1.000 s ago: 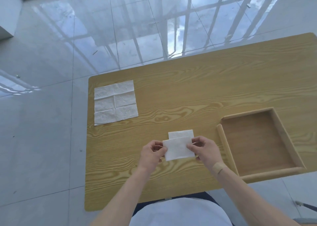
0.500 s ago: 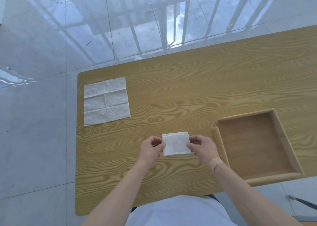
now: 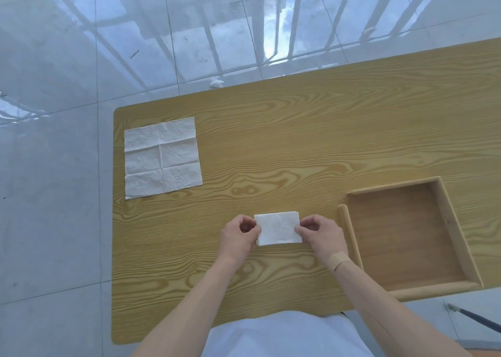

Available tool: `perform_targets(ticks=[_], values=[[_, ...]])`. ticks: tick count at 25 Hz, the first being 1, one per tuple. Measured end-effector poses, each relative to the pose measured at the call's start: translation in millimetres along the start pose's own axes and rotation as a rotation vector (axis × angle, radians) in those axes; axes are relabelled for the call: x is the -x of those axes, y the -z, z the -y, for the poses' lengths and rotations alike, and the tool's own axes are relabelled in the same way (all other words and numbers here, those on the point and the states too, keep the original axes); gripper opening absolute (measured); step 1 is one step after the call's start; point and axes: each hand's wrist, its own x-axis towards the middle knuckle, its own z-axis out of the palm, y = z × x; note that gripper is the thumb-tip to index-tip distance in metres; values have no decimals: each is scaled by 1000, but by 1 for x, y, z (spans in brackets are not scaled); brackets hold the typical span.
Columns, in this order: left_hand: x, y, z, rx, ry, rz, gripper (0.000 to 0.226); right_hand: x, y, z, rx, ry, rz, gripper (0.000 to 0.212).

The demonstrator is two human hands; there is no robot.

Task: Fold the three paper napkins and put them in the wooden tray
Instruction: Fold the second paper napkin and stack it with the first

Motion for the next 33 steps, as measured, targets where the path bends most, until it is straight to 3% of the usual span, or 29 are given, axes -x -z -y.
perform_targets(ticks=[33], values=[[-5,-3,3,-162,-59,-136,15,-1,-12,2,64,-25,-87,13]])
